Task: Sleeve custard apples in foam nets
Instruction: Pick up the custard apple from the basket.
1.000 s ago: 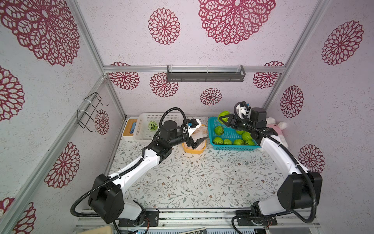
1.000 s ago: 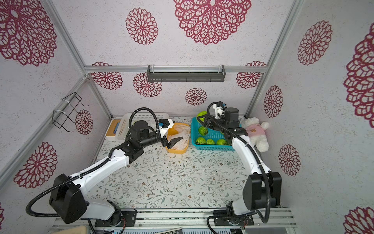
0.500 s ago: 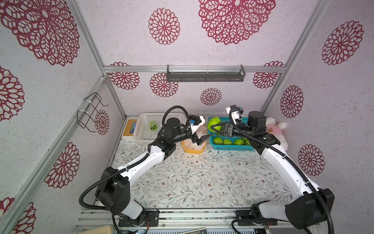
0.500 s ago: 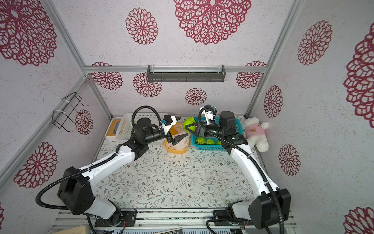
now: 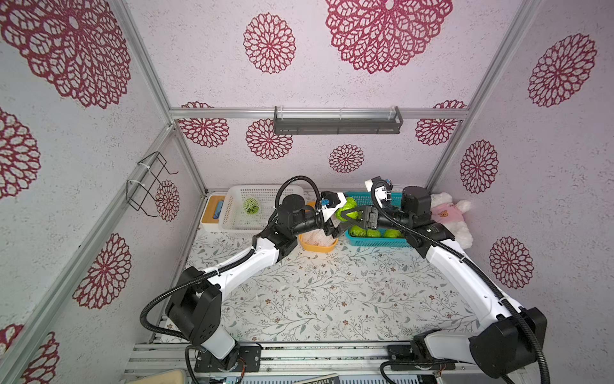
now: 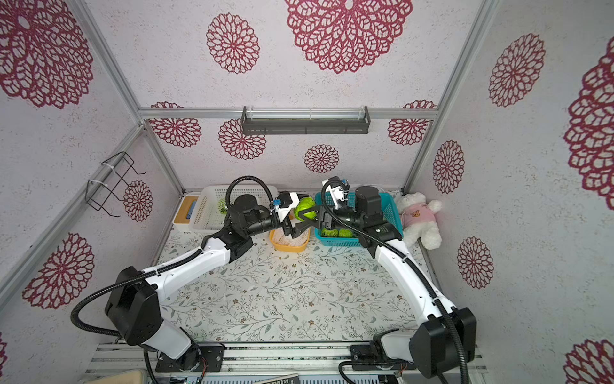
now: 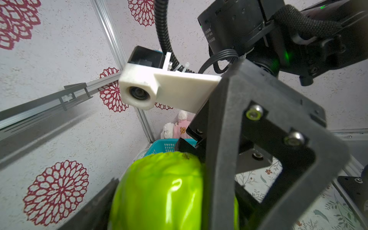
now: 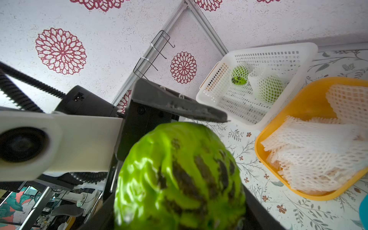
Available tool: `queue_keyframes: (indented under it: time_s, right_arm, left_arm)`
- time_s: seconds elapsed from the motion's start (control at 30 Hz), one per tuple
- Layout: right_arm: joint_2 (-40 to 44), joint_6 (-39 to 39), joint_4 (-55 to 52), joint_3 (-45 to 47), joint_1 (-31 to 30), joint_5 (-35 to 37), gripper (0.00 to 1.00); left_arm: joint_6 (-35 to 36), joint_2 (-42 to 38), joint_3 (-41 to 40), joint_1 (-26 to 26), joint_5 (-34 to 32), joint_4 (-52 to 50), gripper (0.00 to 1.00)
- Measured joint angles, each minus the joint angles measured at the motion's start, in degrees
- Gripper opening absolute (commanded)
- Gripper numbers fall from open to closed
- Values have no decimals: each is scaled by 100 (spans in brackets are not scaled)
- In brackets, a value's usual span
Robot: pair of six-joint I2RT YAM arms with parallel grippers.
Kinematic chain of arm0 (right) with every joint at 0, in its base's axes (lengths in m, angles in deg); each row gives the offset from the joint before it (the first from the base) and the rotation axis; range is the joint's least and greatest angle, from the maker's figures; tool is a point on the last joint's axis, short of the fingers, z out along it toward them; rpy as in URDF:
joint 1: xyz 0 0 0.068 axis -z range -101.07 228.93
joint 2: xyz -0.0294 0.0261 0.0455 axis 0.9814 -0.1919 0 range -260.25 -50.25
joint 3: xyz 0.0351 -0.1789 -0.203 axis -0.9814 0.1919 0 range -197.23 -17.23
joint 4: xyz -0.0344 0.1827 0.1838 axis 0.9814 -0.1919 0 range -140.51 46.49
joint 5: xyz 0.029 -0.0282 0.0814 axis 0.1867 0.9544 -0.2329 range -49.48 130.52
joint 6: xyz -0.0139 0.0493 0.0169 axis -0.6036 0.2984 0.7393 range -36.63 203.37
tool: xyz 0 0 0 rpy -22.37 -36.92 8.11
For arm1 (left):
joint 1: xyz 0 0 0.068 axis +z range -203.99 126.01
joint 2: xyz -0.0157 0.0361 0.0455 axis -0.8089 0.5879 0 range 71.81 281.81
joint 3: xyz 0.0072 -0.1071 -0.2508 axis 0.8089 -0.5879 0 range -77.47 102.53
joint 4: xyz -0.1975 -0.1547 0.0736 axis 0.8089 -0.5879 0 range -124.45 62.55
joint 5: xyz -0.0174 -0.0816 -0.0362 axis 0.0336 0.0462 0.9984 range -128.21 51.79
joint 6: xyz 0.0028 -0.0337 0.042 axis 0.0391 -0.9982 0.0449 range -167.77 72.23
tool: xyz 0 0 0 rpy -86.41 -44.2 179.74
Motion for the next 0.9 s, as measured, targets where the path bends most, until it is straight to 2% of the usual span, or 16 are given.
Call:
queue_keyframes:
  time_s: [0.17, 0.27, 0.43, 0.57, 0.9]
  right_arm:
    - [24, 114, 125, 44, -11, -13, 60]
    - [37, 109, 120, 70, -11, 7, 73]
    - [111, -7, 7, 66, -74, 155, 85]
    - [415, -352, -363, 63, -50, 566, 89]
    - [1204, -949, -1032, 247, 120, 1714, 91]
  left_arm:
    - [-13, -11, 7, -7, 26, -26, 65]
    - [35, -52, 7, -13, 11, -157, 59]
    - [247, -289, -17, -15, -118, -616, 56]
    - [623, -717, -94, 2, -343, -1554, 55]
    - [1412, -1906, -358, -61, -949, -4548, 56]
